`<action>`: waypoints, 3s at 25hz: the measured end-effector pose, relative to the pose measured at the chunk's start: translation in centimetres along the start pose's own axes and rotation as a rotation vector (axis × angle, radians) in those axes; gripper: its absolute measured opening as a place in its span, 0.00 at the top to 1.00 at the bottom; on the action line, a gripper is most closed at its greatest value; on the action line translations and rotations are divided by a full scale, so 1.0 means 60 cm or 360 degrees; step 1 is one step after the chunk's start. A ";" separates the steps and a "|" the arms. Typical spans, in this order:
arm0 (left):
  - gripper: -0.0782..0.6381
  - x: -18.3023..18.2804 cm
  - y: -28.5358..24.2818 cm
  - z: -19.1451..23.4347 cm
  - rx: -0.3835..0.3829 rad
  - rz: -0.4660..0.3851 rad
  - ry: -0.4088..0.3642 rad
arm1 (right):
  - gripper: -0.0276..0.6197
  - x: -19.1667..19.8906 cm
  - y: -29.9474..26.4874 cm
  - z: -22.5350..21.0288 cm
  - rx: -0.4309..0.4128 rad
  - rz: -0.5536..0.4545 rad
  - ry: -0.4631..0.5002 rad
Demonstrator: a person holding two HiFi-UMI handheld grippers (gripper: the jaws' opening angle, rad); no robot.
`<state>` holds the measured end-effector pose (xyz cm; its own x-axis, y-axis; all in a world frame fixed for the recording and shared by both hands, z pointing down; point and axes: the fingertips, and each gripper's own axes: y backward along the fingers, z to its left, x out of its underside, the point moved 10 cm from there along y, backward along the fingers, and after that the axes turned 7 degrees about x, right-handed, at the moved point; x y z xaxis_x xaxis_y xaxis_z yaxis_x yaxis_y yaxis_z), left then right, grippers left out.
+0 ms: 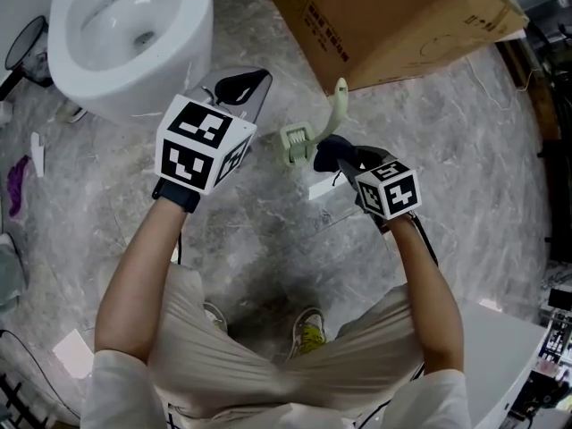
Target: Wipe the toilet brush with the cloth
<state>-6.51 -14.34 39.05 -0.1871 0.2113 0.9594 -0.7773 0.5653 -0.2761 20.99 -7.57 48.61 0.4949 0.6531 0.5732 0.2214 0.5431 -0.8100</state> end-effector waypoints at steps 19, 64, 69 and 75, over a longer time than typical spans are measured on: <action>0.90 -0.025 0.035 -0.092 0.0091 -0.0091 -0.0495 | 0.79 -0.095 0.149 0.038 0.0212 -0.0807 0.0046; 0.90 -0.988 0.569 -0.616 -0.0196 -0.0323 0.0141 | 0.80 -0.344 1.422 -0.020 0.0291 -0.1231 -0.0418; 0.90 -1.024 0.558 -0.622 -0.0261 -0.0224 -0.0076 | 0.80 -0.350 1.397 -0.003 0.0226 -0.1288 -0.0439; 0.90 -1.048 0.573 -0.628 -0.0157 -0.0292 -0.0168 | 0.81 -0.362 1.378 0.008 0.0224 -0.1282 -0.0396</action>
<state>1.17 21.84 -32.94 -0.1139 0.0165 0.9934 -0.7424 0.6630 -0.0962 28.13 23.44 -30.72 0.0289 0.1277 0.9914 0.3122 0.9410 -0.1303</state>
